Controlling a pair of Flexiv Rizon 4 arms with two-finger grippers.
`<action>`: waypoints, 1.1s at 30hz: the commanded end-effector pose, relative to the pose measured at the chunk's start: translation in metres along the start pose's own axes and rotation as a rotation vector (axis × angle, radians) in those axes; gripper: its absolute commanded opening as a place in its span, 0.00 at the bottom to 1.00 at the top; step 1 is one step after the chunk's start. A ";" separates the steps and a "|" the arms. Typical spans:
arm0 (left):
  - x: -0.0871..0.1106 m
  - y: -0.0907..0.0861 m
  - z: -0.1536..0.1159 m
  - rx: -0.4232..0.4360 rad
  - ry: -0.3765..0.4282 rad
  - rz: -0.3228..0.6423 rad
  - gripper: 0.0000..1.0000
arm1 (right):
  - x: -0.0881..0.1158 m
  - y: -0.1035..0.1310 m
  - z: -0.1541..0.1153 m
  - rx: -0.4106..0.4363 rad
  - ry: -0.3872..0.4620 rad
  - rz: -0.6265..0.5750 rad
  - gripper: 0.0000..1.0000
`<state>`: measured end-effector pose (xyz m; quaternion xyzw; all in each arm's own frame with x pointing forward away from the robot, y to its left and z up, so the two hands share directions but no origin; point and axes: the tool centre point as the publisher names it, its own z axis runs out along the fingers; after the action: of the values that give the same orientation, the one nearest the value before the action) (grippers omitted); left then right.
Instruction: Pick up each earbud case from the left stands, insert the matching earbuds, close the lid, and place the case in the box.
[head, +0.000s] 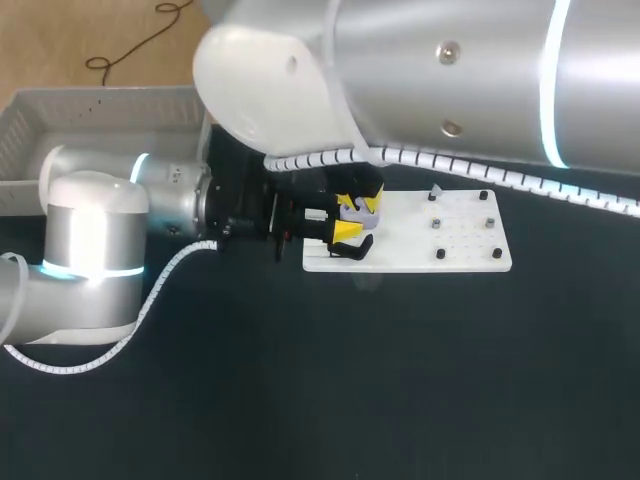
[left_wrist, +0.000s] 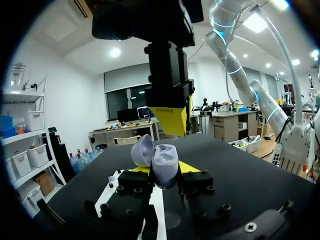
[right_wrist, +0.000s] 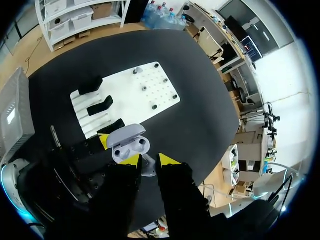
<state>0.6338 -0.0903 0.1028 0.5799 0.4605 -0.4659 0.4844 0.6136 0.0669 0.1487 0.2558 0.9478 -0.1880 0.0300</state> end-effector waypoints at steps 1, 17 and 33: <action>0.001 0.000 0.000 -0.002 -0.002 0.002 0.00 | -0.002 0.000 0.001 0.000 0.016 0.008 0.00; 0.001 0.000 0.000 -0.002 -0.002 0.002 0.00 | -0.008 -0.002 0.003 -0.019 0.077 0.129 0.00; 0.001 0.000 0.000 -0.002 -0.002 0.002 0.00 | -0.018 -0.003 0.001 -0.042 0.155 0.254 0.00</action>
<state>0.6338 -0.0904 0.1029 0.5799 0.4605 -0.4660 0.4843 0.6291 0.0583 0.1504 0.3859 0.9109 -0.1453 -0.0152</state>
